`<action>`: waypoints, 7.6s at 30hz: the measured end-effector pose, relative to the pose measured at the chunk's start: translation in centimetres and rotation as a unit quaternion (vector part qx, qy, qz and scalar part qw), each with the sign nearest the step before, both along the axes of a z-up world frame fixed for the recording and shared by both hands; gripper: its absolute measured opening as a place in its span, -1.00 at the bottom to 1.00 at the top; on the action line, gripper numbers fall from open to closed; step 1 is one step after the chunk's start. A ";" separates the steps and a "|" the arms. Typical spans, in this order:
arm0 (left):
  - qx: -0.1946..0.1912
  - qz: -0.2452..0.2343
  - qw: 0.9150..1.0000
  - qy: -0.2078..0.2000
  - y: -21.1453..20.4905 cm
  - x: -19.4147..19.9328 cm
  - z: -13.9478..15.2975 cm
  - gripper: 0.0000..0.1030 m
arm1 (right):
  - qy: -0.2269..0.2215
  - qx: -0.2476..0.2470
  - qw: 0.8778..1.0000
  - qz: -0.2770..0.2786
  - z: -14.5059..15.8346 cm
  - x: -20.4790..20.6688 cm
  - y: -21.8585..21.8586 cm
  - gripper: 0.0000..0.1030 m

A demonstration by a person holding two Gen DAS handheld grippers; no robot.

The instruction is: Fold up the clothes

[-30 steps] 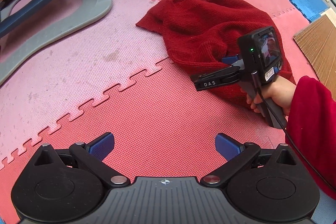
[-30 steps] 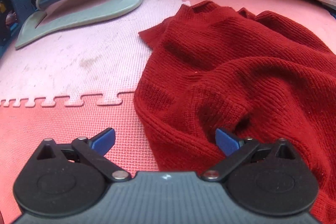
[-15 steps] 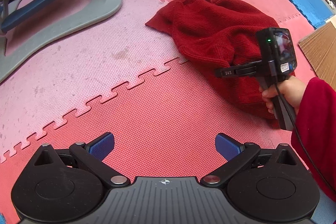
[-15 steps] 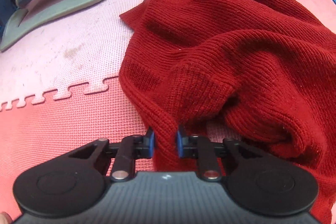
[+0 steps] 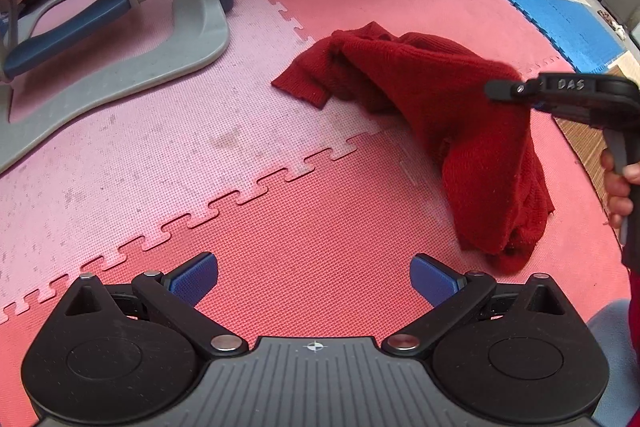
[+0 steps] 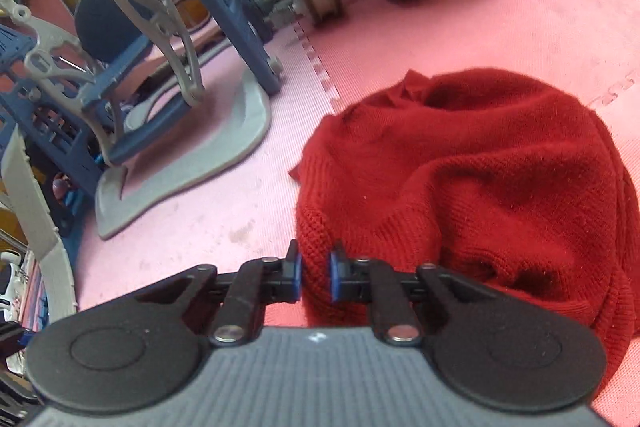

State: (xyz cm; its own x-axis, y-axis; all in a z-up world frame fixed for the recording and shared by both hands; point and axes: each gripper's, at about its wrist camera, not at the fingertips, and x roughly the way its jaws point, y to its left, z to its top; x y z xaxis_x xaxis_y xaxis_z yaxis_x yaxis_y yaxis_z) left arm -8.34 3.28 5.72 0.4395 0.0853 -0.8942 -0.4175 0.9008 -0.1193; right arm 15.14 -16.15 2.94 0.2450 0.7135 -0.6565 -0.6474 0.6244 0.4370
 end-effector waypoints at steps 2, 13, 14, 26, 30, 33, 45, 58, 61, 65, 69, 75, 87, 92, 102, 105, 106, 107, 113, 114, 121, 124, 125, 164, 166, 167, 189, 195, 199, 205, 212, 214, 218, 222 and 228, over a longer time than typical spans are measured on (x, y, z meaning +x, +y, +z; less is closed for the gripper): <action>-0.001 -0.001 1.000 -0.011 0.0 0.1 0.8 1.00 | -0.016 0.029 0.999 -0.005 3.0 0.4 -0.5 -0.74; -0.003 -0.005 0.999 -0.045 0.0 0.8 3.2 1.00 | -0.134 0.099 0.986 -0.031 17.8 1.3 -2.8 -0.75; -0.003 -0.004 0.999 -0.045 0.1 0.9 3.3 1.00 | -0.141 0.099 0.985 -0.031 18.6 1.3 -2.9 -0.75; -0.005 -0.003 0.998 -0.062 0.9 1.3 4.6 1.00 | -0.166 0.124 0.978 0.014 25.8 -1.2 -1.8 -0.86; -0.001 0.024 0.997 -0.068 2.6 0.5 5.3 1.00 | -0.155 0.162 0.972 0.064 26.9 -3.1 -0.6 -0.99; 0.003 0.057 0.996 -0.071 4.1 -0.5 5.7 1.00 | -0.196 0.106 0.970 0.097 28.1 -6.1 1.6 -0.99; 0.006 0.068 0.996 -0.062 5.1 -1.9 5.4 1.00 | -0.134 0.026 0.984 0.114 22.0 -5.8 5.0 -0.99; 0.002 0.040 0.998 -0.040 5.9 -0.7 3.3 1.00 | -0.087 -0.038 0.991 0.099 15.5 -5.8 5.9 -0.98; 0.000 0.033 0.999 -0.033 6.1 -0.2 2.6 1.00 | -0.079 -0.055 0.991 0.090 13.7 -5.5 6.0 -0.97; 0.000 0.025 1.000 -0.017 6.2 0.4 1.3 1.00 | -0.069 -0.078 0.992 0.078 11.4 -5.0 6.2 -0.97; -0.003 0.021 1.000 -0.002 6.5 0.9 -0.1 1.00 | -0.059 -0.100 0.991 0.066 9.1 -4.6 6.3 -0.96; -0.003 0.006 1.000 0.016 6.0 2.0 -1.6 1.00 | -0.049 -0.126 0.990 0.046 6.0 -4.1 5.8 -0.96; -0.001 -0.046 0.998 0.041 3.8 3.8 -4.2 1.00 | -0.044 -0.157 0.987 -0.006 2.7 -5.4 2.4 -0.92; 0.008 -0.073 0.996 0.054 3.0 4.5 -5.2 1.00 | -0.040 -0.165 0.985 -0.031 1.5 -6.1 0.8 -0.79; 0.006 -0.108 0.994 0.016 4.1 5.4 -6.0 1.00 | -0.031 -0.182 0.979 -0.081 -0.7 -7.4 -2.5 -0.22; -0.020 -0.098 0.995 0.002 5.5 5.8 -6.2 1.00 | -0.029 -0.184 0.978 -0.094 -1.0 -7.3 -1.6 -0.14; -0.022 -0.096 0.995 -0.002 5.9 6.2 -6.3 1.00 | -0.030 -0.182 0.978 -0.095 -0.8 -7.1 -0.8 -0.12; -0.024 -0.095 0.995 -0.005 6.4 6.7 -6.4 0.99 | -0.031 -0.182 0.978 -0.095 -0.7 -7.3 -0.6 -0.11; 0.007 -0.157 0.987 0.007 7.7 13.4 -7.2 0.96 | -0.039 -0.190 0.978 -0.076 -1.1 -8.4 0.3 -0.08; 0.018 -0.172 0.985 0.013 7.7 14.6 -7.4 0.96 | -0.041 -0.193 0.978 -0.071 -1.2 -8.6 0.3 -0.07; 0.043 -0.201 0.979 0.012 8.7 17.3 -9.2 0.96 | -0.055 -0.206 0.976 -0.046 -1.9 -9.9 0.4 0.02; 0.026 -0.193 0.981 0.016 9.2 18.5 -11.3 0.96 | -0.057 -0.209 0.975 -0.043 -2.2 -10.2 0.1 0.02; 0.019 -0.189 0.982 0.018 9.3 19.0 -12.0 0.96 | -0.057 -0.209 0.975 -0.042 -2.3 -10.3 0.1 0.03; -0.117 -0.105 0.987 -0.044 10.2 22.5 -22.4 -0.77 | -0.069 -0.242 0.967 -0.044 -2.4 -14.5 -1.2 0.09; -0.126 -0.105 0.985 -0.048 10.4 22.4 -22.4 -0.82 | -0.070 -0.242 0.967 -0.045 -2.4 -14.7 -1.3 0.09; -0.128 -0.108 0.985 -0.048 10.4 22.3 -22.3 -0.83 | -0.070 -0.242 0.967 -0.046 -2.4 -14.7 -1.4 0.09; -0.133 -0.087 0.987 -0.024 14.5 19.8 -20.3 -0.43 | -0.070 -0.232 0.969 -0.053 -1.9 -16.5 -2.8 0.14; -0.139 -0.130 0.980 -0.063 14.0 19.9 -20.1 0.17 | -0.066 -0.239 0.968 -0.048 -2.4 -16.3 -2.4 0.20; -0.176 -0.131 0.972 -0.085 14.3 20.3 -20.8 0.39 | -0.062 -0.244 0.967 -0.046 -2.8 -16.1 -2.1 0.21; -0.165 -0.127 0.975 -0.081 13.8 21.4 -22.9 0.47 | -0.059 -0.247 0.967 -0.034 -3.3 -15.9 -1.3 0.22; -0.190 -0.115 0.972 -0.072 13.3 22.8 -25.5 0.52 | -0.056 -0.248 0.967 -0.023 -3.5 -16.0 -0.6 0.23; -0.190 -0.116 0.971 -0.086 12.9 22.9 -25.4 0.52 | -0.055 -0.249 0.967 -0.022 -3.6 -15.9 -0.4 0.24; -0.211 -0.117 0.967 -0.074 11.6 23.8 -25.9 0.45 | -0.057 -0.249 0.966 -0.028 -3.6 -15.9 -0.4 0.25; -0.208 -0.101 0.971 -0.064 11.2 23.5 -26.3 -0.72 | -0.059 -0.242 0.968 -0.038 -3.2 -15.8 -0.8 0.25; -0.186 -0.120 0.973 -0.071 10.1 22.7 -25.0 -0.77 | -0.055 -0.243 0.968 -0.030 -3.5 -15.9 -0.7 0.27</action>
